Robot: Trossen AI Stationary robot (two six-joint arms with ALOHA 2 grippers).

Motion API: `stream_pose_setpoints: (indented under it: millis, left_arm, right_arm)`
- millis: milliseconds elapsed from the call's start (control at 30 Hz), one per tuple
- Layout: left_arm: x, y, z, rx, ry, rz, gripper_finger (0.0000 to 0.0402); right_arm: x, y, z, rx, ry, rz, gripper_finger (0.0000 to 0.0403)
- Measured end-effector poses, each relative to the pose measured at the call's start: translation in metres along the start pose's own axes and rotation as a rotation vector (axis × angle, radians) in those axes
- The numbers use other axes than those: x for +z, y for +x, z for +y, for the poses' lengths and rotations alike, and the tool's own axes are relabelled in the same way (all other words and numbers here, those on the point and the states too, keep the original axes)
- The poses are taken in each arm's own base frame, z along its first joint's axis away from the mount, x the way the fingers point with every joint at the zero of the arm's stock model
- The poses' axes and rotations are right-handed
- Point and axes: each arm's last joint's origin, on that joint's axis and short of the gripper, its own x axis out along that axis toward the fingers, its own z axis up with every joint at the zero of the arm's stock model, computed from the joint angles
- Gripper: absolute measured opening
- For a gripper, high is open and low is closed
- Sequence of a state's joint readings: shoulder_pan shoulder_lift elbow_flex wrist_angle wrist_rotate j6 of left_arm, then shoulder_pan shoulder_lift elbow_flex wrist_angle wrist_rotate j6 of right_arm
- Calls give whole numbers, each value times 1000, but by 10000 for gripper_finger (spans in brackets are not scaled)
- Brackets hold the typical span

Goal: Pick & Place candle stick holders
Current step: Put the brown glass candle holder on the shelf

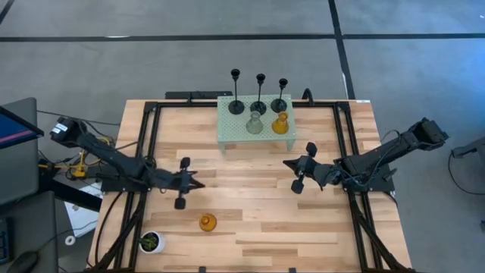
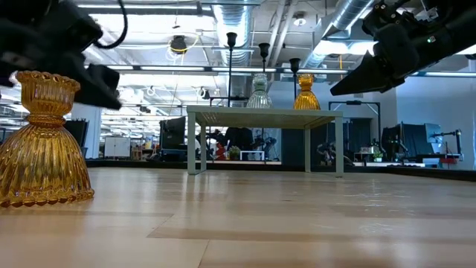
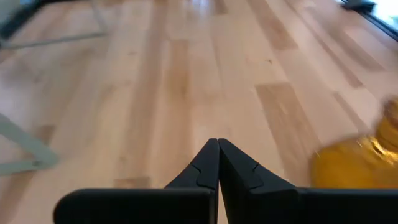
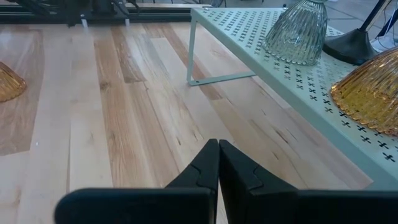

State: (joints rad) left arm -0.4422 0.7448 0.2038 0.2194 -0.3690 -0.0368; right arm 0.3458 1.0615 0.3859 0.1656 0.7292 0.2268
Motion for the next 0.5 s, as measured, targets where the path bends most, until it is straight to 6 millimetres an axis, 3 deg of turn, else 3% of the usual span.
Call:
stream_pose_setpoints:
  millis: [333, 500]
  left_arm:
    - [-33, -4, -9, -359, 59, -10, 4]
    - [-49, -7, -10, -450, 62, -2, 6]
  right_arm:
    - [0, 0, 0, 0, 2, 0, 0]
    - [0, 0, 0, 0, 2, 0, 0]
